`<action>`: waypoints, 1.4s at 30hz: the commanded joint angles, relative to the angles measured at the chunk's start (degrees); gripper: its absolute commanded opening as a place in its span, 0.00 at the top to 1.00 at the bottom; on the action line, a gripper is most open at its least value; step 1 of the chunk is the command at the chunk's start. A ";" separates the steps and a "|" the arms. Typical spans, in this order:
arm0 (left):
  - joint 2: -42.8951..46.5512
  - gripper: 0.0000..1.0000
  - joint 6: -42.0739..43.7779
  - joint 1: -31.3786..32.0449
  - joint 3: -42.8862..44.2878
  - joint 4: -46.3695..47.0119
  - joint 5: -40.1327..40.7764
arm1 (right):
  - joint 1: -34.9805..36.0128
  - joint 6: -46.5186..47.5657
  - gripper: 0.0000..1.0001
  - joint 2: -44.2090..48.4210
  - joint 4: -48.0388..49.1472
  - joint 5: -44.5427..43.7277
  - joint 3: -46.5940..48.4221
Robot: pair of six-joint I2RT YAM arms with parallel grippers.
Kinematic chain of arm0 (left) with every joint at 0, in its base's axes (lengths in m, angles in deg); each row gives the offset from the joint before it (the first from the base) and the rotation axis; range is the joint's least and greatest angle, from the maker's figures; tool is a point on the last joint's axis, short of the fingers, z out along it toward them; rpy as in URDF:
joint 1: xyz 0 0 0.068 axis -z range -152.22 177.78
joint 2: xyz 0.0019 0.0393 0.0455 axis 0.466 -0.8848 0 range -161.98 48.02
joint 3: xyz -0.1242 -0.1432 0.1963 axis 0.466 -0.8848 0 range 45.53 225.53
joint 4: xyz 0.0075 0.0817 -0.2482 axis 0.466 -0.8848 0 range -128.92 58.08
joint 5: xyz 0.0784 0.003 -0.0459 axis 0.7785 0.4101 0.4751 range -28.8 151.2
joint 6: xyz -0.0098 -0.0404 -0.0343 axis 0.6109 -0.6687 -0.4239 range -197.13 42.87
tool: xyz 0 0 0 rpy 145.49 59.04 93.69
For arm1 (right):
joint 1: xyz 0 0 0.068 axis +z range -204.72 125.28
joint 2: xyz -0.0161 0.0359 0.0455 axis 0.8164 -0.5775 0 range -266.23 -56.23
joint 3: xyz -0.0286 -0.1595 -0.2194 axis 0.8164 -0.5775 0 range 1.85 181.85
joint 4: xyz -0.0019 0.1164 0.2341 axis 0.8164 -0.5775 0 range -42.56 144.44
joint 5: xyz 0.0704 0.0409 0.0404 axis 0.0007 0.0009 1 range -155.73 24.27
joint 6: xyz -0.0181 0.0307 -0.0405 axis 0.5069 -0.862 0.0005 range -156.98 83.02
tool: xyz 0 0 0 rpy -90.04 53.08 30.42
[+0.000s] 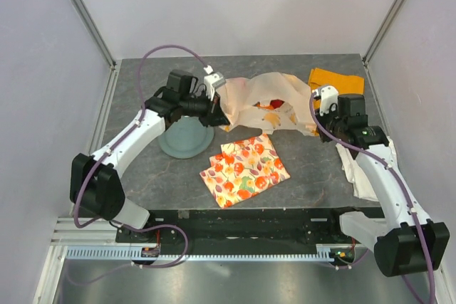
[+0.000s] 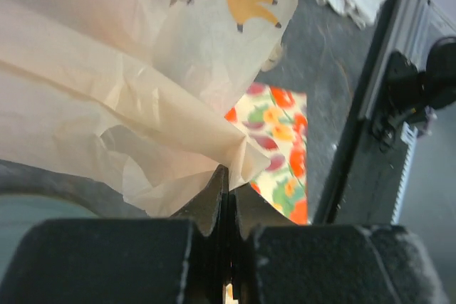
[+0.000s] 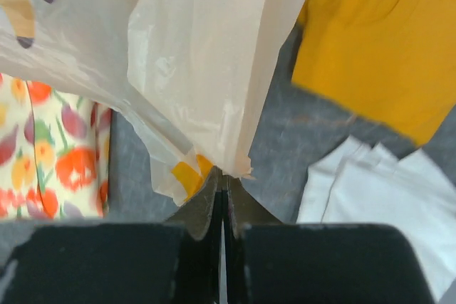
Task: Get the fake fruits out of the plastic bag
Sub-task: Adjust the plastic bag at the center of the board.
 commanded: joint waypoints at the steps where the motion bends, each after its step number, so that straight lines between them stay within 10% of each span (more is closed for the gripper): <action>1: 3.71 0.99 -2.43 0.95 -2.51 -0.44 -3.29 | -0.13 0.73 0.89 1.05 -4.55 -2.55 5.29; 5: 4.68 0.99 -2.96 1.39 -0.23 -0.17 -3.21 | -0.13 3.29 0.39 -3.33 -9.21 5.50 19.87; 8: 4.15 0.98 -6.56 1.39 2.67 1.40 -2.59 | 0.31 0.59 0.34 -6.58 -8.70 16.05 29.99; 21: -2.70 0.99 -19.56 1.39 12.79 7.03 1.89 | 12.78 6.37 0.59 -22.14 1.75 18.19 26.50; 29: -4.29 0.98 -19.93 1.13 12.09 7.65 4.00 | 16.56 0.84 0.55 -28.22 11.87 2.20 16.22; 42: -1.21 0.98 -16.50 -0.28 5.58 3.17 4.62 | 19.29 2.24 0.61 -14.15 -5.18 8.43 9.78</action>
